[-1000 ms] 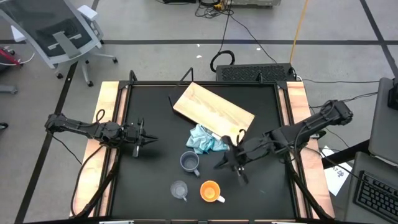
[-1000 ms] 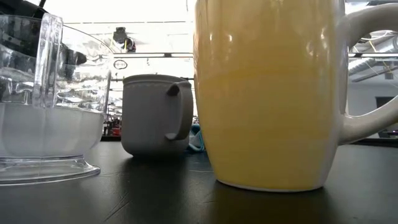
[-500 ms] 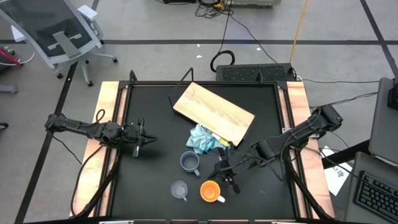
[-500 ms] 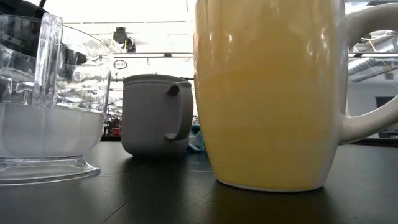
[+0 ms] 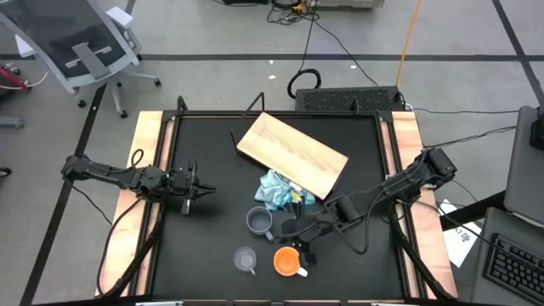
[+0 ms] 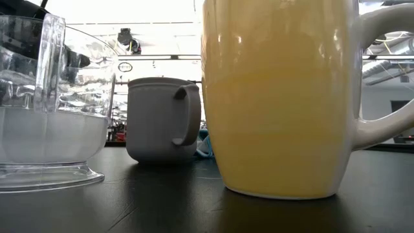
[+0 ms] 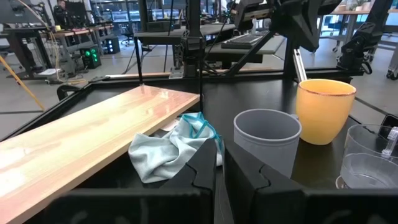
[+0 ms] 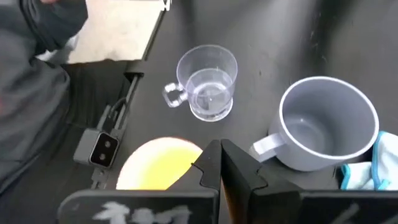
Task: Stack small to large cups/mugs on shelf
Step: Put the orange mug on the shelf
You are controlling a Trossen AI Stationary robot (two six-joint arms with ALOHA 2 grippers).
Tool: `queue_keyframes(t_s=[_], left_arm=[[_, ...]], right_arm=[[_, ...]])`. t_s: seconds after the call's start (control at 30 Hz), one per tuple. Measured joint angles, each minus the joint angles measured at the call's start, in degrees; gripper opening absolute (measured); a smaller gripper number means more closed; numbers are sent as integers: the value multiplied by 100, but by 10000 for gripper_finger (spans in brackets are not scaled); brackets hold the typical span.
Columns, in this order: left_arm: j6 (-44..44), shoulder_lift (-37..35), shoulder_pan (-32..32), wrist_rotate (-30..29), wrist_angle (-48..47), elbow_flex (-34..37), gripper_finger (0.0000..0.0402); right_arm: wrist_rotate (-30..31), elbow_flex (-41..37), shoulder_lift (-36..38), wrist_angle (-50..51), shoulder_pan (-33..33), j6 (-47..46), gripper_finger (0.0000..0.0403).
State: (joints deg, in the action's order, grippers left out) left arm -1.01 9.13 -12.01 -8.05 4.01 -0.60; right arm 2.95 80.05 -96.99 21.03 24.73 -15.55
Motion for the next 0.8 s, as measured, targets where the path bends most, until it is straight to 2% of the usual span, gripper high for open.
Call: queue_keyframes(t_s=[0.37, 0.63, 0.8], left_arm=[[1, 0, -2, 0, -2, 0, 31], [-1, 2, -2, 0, -135, -2, 31], [-1, 4, -2, 2, -160, -2, 31]], right_arm=[[-142, -4, -50, 565, -161, -187, 3], [-865, -2, -45, 666, -191, -701, 34], [-905, -2, -46, 651, -190, -940, 61]])
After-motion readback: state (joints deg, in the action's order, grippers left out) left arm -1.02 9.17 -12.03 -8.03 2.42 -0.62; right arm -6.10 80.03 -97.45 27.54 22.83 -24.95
